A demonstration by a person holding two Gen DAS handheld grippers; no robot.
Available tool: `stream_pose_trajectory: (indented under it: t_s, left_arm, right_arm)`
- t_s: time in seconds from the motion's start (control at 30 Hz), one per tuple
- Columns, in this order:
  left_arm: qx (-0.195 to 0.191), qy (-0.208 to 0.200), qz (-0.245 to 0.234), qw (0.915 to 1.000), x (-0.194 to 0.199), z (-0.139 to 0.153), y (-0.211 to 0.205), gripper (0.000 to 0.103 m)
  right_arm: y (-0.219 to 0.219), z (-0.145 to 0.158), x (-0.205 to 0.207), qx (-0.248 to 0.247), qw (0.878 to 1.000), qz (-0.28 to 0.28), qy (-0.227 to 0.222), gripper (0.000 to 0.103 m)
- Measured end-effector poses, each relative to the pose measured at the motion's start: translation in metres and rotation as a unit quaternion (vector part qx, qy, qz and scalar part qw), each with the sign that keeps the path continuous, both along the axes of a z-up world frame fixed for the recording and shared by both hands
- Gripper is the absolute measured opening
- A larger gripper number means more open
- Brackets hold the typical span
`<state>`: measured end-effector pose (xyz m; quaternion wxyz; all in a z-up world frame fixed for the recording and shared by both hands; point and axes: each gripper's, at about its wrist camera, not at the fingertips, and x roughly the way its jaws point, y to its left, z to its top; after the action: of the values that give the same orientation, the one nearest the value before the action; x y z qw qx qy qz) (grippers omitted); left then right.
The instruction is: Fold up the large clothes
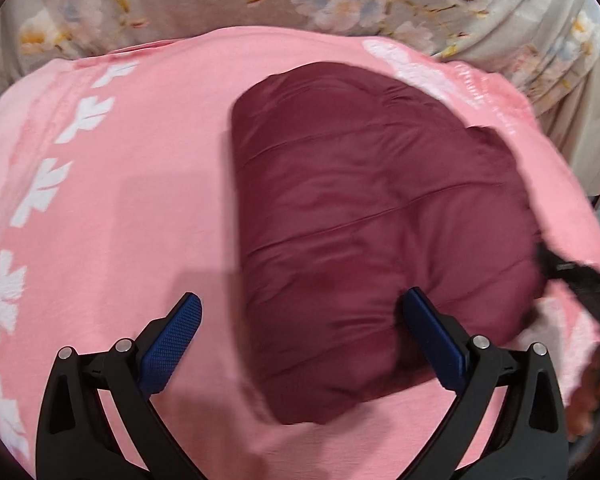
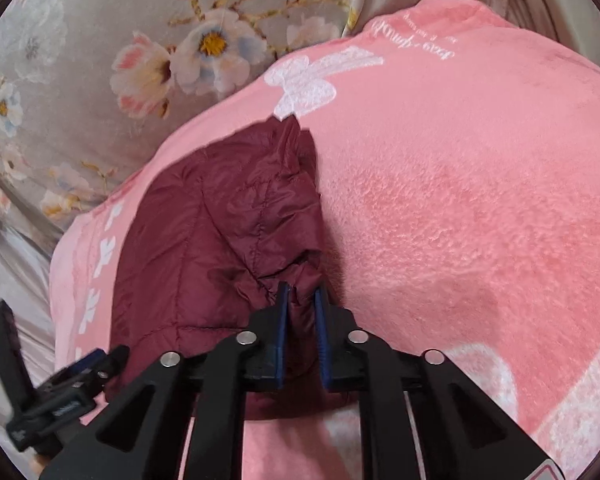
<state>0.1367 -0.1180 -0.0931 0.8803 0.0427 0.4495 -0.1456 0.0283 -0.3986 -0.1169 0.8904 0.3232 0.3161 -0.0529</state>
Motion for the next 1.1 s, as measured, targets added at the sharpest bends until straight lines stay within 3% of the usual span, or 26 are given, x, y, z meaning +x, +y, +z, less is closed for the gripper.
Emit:
stream_pose_trajectory:
  t_s: [0.1,0.2,0.33,0.43,0.57,0.67,0.77,1.0,1.1]
  left_arm:
    - [-0.016,0.022,0.007,0.9996,0.005,-0.012,0.011,0.098]
    - [-0.012,0.019,0.005,0.9997,0.002,-0.017,0.011,0.098]
    - [-0.001,0.009,-0.001,1.0000,-0.001,-0.018,0.005,0.098]
    - [0.012,0.004,-0.001,0.9999,-0.003,-0.006,0.007,0.097]
    - [0.029,-0.061,-0.011,0.9976,-0.006,0.033,0.002,0.095]
    - [0.040,-0.091,-0.017,0.9949,0.009,0.058,-0.017,0.095]
    - [0.066,-0.109,-0.015,0.9918,0.032,0.066,-0.046,0.095]
    - [0.096,-0.093,-0.012,0.9910,0.067,0.042,-0.091,0.095]
    - [0.090,-0.085,-0.010,0.9923,0.075,0.028,-0.095,0.096]
  right_arm:
    - [0.006,0.007,-0.021,-0.013,1.000,0.004,-0.002,0.006]
    - [0.015,-0.010,-0.018,-0.055,0.997,0.004,0.045,0.005]
    - [0.010,-0.035,-0.011,-0.040,0.997,0.006,0.060,0.005]
    - [0.003,-0.016,-0.019,-0.034,0.998,-0.003,0.057,0.008]
    - [0.004,0.028,-0.033,-0.101,0.994,-0.035,0.034,0.015]
    - [0.010,0.056,-0.011,-0.129,0.991,-0.017,0.018,0.015]
    - [0.026,0.067,0.027,-0.186,0.982,0.005,0.030,0.015]
    - [0.035,0.028,0.084,-0.225,0.970,0.017,0.086,0.016]
    - [0.029,0.003,0.089,-0.198,0.976,0.018,0.088,0.014]
